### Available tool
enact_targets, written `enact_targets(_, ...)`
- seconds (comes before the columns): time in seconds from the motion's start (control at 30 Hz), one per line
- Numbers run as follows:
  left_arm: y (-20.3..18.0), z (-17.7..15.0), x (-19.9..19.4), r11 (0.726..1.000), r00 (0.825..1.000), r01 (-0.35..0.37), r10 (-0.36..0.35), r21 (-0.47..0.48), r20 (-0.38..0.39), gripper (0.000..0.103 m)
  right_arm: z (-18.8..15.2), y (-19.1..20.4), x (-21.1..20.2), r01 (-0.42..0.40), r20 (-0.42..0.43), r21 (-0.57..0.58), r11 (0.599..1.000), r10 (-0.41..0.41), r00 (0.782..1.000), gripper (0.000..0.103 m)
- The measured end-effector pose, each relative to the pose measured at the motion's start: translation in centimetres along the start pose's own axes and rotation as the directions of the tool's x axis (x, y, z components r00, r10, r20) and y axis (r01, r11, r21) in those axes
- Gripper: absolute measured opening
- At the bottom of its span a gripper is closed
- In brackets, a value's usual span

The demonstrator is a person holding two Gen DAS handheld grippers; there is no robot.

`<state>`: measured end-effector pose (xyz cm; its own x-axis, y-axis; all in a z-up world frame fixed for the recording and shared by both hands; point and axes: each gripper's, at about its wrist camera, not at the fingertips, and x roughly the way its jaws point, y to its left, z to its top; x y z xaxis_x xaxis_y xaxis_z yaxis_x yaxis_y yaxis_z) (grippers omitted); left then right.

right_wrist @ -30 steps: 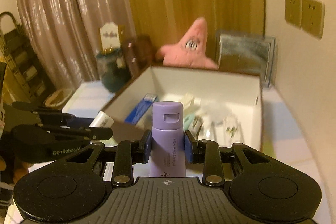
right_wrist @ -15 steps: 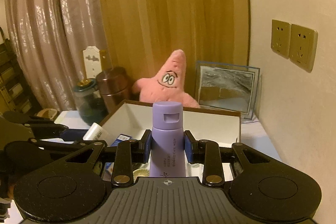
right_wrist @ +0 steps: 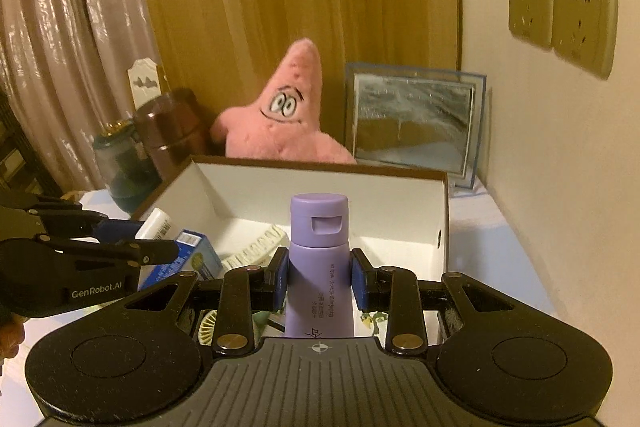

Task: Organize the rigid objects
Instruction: 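Carry the white bottle and purple tube over the brown box and lower them in, then open both tools to release the white bottle and purple tube into the box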

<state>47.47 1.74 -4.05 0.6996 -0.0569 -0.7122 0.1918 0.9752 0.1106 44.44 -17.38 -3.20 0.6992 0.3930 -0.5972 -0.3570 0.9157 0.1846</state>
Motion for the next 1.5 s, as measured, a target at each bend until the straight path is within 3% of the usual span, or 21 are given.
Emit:
enact_targets(0.37,0.1,-0.4,4.7,1.000,0.994,-0.008,0.010,0.020,-0.106,0.024,-0.9,-1.3,4.0,-0.012,-0.104,0.015,1.000,0.013,0.994,0.032)
enact_targets(0.5,0.3,-0.5,5.8,1.000,0.990,-0.008,0.009,0.011,-0.141,0.032,-1.0,-1.5,4.9,-0.013,-0.135,0.016,1.000,0.015,0.991,0.032)
enact_targets(0.6,0.6,-0.5,5.9,1.000,0.990,-0.008,0.008,0.000,-0.143,0.038,-1.0,-1.6,5.3,-0.016,-0.148,0.014,1.000,0.018,0.989,0.032)
enact_targets(1.0,1.5,-0.8,5.0,0.999,0.989,-0.020,0.014,-0.036,-0.144,0.044,-1.1,-1.5,7.0,-0.007,-0.189,-0.008,1.000,0.005,0.982,0.032)
enact_targets(1.3,1.6,-0.6,4.6,0.999,0.991,-0.016,0.010,-0.045,-0.133,0.047,-0.7,-1.0,7.3,-0.006,-0.150,-0.042,0.999,-0.001,0.989,0.033)
enact_targets(1.37,1.6,-0.5,4.5,0.999,0.992,-0.019,0.013,-0.049,-0.129,0.052,-0.6,-1.0,7.2,0.004,-0.124,-0.031,1.000,-0.007,0.992,0.040)
enact_targets(1.43,1.6,-0.5,4.3,0.998,0.993,-0.023,0.017,-0.051,-0.120,0.057,-0.6,-1.2,7.0,0.014,-0.113,-0.022,1.000,-0.016,0.993,0.062)
enact_targets(1.5,1.7,-0.6,4.1,0.998,0.993,-0.020,0.013,-0.056,-0.115,0.060,-0.6,-1.3,6.7,0.009,-0.108,-0.019,1.000,-0.011,0.994,0.063)
